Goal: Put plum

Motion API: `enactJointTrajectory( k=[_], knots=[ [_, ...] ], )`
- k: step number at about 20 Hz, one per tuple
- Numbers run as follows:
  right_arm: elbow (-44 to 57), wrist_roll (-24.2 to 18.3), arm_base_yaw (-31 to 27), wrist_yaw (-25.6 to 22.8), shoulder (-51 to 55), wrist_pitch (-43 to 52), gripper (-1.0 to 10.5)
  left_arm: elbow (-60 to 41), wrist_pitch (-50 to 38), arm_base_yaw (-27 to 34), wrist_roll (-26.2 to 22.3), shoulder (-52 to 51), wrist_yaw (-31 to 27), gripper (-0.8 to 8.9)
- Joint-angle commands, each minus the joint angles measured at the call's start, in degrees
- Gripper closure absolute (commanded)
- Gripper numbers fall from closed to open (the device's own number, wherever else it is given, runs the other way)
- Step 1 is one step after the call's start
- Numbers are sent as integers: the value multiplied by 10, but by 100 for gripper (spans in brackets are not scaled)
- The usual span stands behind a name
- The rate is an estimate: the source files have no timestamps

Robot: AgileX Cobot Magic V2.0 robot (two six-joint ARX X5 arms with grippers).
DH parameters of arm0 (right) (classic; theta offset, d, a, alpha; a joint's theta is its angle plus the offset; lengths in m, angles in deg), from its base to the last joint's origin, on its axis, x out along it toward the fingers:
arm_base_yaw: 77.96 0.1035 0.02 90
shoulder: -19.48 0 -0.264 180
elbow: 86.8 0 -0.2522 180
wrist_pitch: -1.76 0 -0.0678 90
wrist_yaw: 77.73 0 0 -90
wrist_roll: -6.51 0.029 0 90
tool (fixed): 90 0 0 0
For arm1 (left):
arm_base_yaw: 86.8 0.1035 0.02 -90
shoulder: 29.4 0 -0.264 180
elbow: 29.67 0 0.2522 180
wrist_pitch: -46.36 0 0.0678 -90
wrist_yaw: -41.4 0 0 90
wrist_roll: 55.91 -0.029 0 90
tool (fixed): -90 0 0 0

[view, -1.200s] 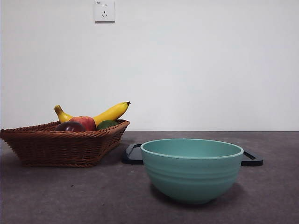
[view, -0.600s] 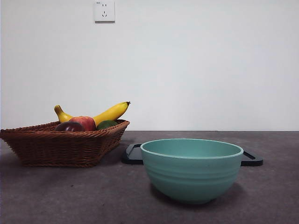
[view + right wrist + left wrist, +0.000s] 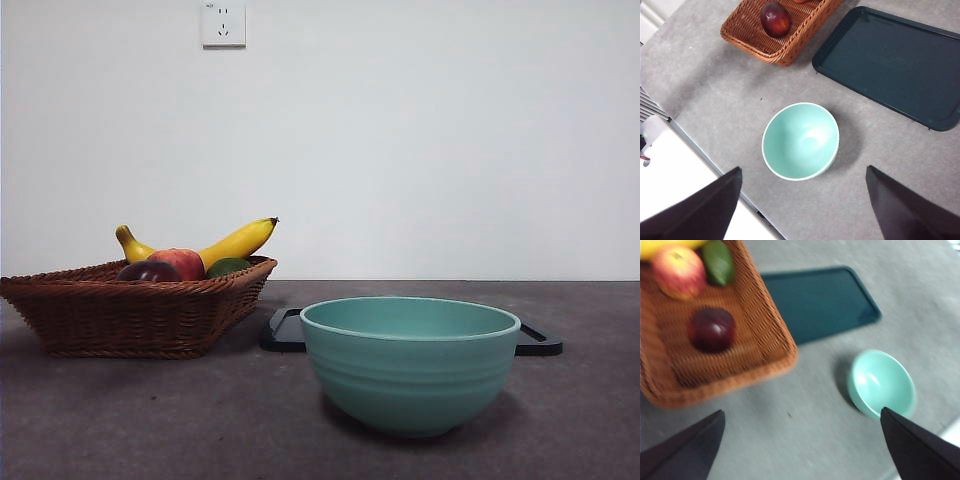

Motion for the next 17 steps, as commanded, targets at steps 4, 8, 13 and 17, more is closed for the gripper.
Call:
enactJointTrajectory(
  k=[4, 8, 13, 17],
  knots=[
    [-11, 5, 3, 1, -4, 6, 550, 40, -65, -24, 13, 92, -61, 319],
    [-11, 5, 3, 1, -4, 6, 550, 102, -74, -50, 12, 191, -124, 322],
    [-11, 6, 3, 0, -4, 6, 551, 171, -92, -72, 12, 315, -156, 323],
    [-12, 6, 3, 0, -4, 6, 550, 183, -102, -85, 0, 392, -192, 323]
  ],
)
